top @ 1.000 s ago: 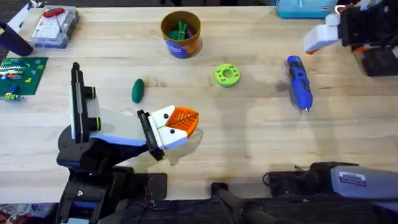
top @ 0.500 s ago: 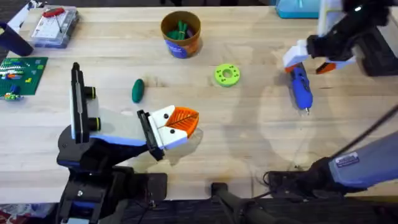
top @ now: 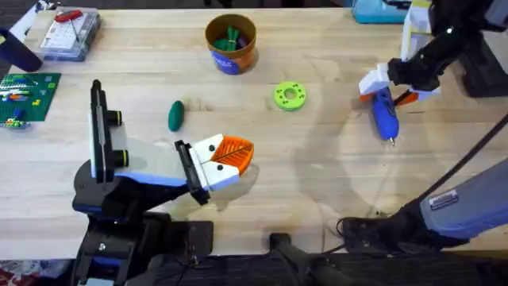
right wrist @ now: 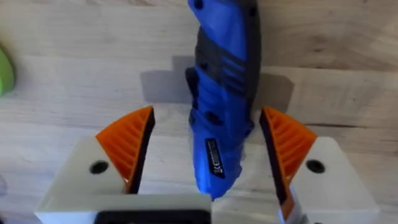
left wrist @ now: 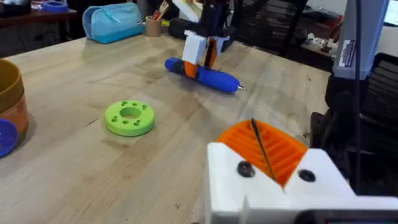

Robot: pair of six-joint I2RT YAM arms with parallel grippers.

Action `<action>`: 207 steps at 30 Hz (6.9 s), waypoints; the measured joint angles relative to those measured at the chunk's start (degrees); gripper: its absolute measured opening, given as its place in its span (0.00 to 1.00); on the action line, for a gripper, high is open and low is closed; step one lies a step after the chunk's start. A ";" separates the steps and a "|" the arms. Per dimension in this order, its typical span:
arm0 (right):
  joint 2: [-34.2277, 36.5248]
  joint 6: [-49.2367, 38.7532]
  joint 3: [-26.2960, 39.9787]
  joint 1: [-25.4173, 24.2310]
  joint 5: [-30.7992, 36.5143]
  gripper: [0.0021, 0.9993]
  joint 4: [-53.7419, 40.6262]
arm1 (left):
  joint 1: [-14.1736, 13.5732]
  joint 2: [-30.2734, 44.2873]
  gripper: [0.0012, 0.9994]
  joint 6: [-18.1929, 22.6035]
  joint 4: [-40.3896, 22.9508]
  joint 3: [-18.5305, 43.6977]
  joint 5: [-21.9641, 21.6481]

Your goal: Pick up the gripper from the table and insert it into the empty holder that is missing its gripper. Then pick up a screw, insert it into the mounting hole, and use the screwdriver to tighten it. Finally, clean up the table by picking up the vegetable and placing it into the bucket.

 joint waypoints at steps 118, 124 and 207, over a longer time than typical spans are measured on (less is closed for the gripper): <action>-28.38 24.66 -0.89 25.87 -22.12 0.02 75.73 | 0.00 0.00 0.02 0.00 0.17 0.02 -1.57; -27.16 33.76 -8.15 25.97 -36.89 0.02 92.34 | 0.00 0.00 0.02 0.00 0.20 0.02 -1.70; -25.79 43.37 -21.22 48.65 -57.62 0.02 121.39 | 0.00 0.00 0.02 4.55 0.15 0.02 -1.46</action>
